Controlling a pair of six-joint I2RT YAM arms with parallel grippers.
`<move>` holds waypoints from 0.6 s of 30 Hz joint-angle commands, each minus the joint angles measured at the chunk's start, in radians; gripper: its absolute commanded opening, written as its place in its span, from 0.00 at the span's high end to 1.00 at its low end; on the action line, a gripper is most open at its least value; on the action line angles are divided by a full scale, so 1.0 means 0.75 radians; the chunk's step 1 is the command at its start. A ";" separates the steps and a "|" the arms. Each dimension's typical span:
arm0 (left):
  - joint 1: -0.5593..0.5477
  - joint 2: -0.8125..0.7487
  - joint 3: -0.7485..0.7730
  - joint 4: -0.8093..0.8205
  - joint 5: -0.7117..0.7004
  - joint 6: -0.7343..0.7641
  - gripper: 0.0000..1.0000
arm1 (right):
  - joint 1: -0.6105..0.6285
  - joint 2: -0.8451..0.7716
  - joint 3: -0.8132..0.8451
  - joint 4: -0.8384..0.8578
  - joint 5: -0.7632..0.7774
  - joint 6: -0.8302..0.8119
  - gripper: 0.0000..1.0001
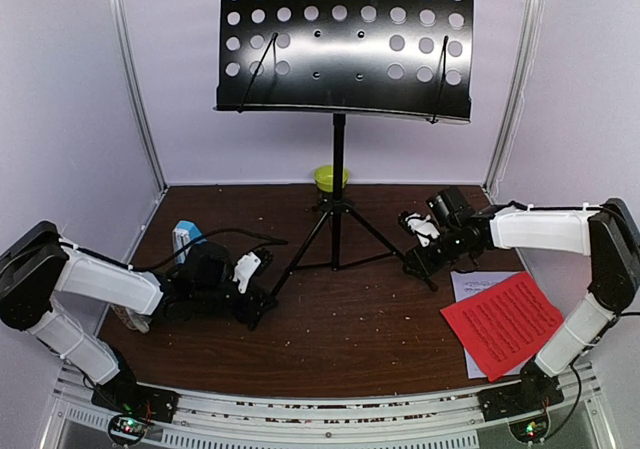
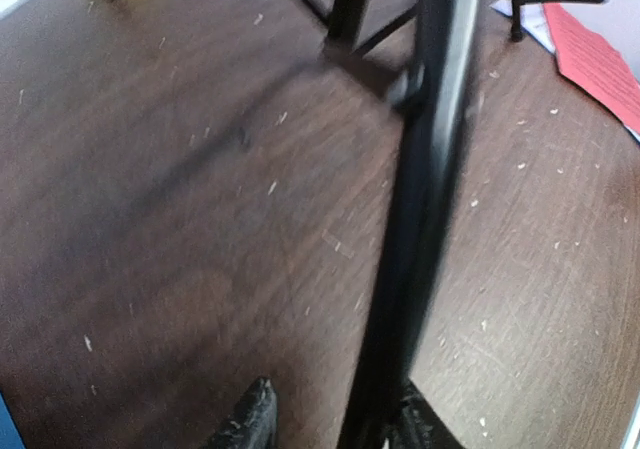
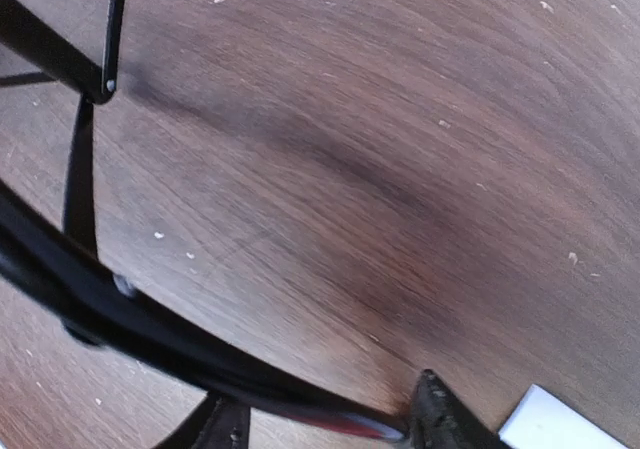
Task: Set up the instrument practice props
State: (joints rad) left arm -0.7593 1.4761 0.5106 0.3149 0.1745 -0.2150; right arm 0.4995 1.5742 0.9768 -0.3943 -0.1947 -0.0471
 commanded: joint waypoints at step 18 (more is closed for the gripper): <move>-0.128 -0.522 0.228 -0.400 -0.307 0.019 0.29 | -0.061 -0.492 -0.056 -0.469 0.255 0.786 0.06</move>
State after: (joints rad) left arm -0.8185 1.1122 0.6315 0.0628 0.0044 -0.2157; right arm 0.4622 1.2736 0.9871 -0.6106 -0.0444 0.3534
